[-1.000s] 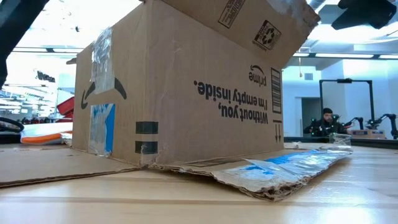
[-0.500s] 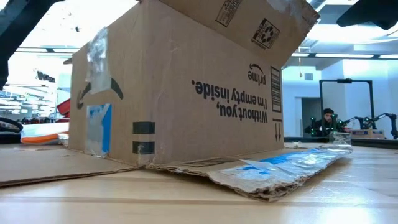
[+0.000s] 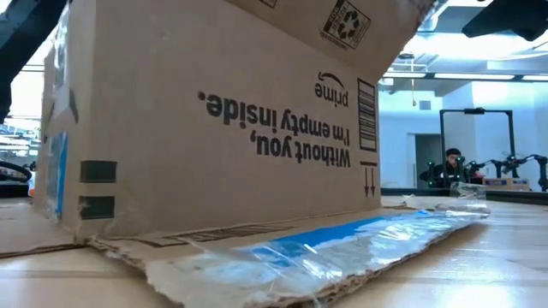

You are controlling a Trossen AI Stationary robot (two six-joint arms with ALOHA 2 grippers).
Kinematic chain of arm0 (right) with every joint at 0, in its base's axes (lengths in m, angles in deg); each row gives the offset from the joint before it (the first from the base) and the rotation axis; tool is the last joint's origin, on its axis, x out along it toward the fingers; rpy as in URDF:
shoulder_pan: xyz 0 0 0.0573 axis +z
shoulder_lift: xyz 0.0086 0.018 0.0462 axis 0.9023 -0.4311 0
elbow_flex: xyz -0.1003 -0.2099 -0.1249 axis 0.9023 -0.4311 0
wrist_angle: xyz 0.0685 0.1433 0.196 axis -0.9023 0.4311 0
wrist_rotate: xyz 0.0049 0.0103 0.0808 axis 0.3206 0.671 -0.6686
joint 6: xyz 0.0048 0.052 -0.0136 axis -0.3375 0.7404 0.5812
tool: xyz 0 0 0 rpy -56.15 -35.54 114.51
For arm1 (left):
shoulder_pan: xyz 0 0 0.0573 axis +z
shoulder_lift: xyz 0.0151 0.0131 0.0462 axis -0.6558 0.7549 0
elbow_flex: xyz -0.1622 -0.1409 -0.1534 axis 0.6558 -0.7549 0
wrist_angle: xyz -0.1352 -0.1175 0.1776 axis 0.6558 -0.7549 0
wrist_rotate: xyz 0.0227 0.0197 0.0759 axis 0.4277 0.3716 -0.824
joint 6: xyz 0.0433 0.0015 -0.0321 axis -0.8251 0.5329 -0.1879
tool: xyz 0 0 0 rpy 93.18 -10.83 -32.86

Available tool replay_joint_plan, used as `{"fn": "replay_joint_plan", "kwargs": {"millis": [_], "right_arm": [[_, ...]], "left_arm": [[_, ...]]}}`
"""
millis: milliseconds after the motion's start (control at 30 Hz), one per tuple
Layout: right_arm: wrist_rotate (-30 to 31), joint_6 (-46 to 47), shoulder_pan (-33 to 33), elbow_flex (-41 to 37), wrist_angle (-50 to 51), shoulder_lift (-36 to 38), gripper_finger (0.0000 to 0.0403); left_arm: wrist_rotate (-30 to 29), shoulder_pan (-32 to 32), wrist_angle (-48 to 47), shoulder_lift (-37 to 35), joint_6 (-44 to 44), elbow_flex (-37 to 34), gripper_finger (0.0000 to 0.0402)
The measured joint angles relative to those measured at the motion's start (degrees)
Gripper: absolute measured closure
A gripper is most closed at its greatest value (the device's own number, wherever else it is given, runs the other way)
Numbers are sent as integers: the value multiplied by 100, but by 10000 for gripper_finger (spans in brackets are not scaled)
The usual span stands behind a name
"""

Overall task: Unpack boxes
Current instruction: Break down the box using the silver cutter until it is completely flat

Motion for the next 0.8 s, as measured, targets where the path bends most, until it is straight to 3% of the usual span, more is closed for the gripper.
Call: {"fn": "replay_joint_plan", "kwargs": {"millis": [367,600,800], "right_arm": [[5,-45,0,0,6,0,186],[20,-184,-111,0,-38,0,186],[8,-176,-192,0,-47,0,186]], "left_arm": [[-103,-72,-2,-938,986,4,401],[-1394,-248,686,-1484,1192,9,401],[-1164,-39,1075,-1281,1280,9,356]]}}
